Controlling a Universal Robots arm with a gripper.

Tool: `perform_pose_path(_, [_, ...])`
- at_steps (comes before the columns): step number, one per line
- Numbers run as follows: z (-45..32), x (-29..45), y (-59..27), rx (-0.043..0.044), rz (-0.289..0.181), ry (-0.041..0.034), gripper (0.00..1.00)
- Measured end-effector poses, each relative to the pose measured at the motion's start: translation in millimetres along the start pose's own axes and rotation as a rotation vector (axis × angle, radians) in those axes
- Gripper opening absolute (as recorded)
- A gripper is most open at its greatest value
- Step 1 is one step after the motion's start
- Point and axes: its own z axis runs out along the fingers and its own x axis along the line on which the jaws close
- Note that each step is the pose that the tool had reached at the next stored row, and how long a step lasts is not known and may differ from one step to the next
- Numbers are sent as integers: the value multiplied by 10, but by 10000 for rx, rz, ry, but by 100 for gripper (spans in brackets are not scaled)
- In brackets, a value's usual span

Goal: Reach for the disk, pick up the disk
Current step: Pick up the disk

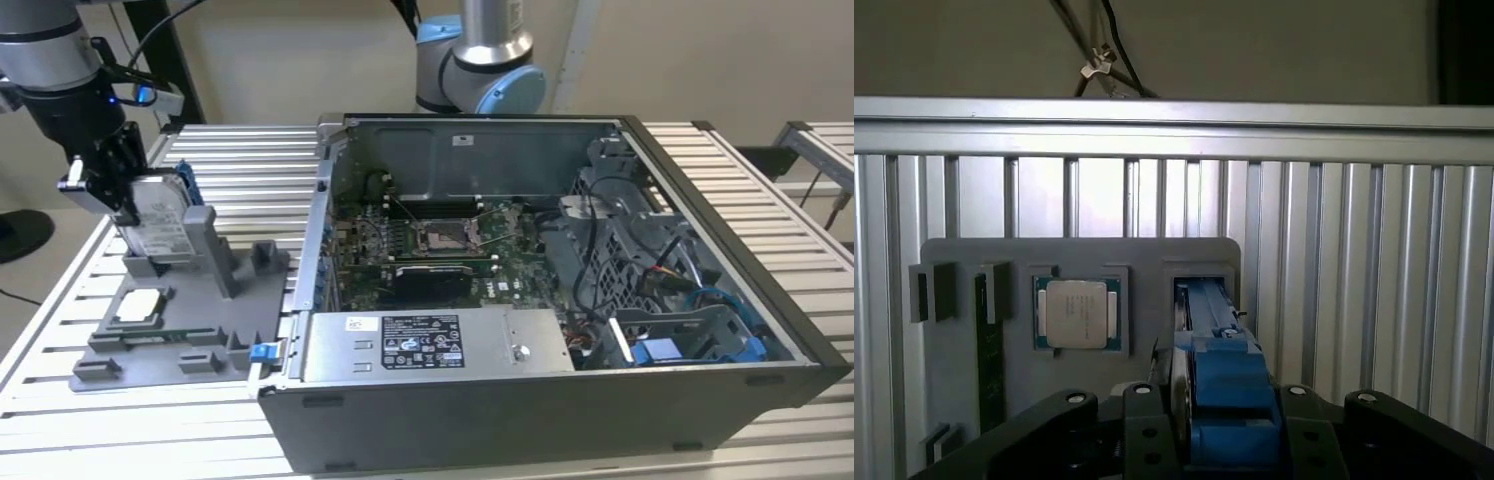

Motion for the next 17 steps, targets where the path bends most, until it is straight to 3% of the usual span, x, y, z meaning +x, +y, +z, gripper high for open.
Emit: perform_pose_path(17, [-325, -1, 4, 1, 0, 0, 0])
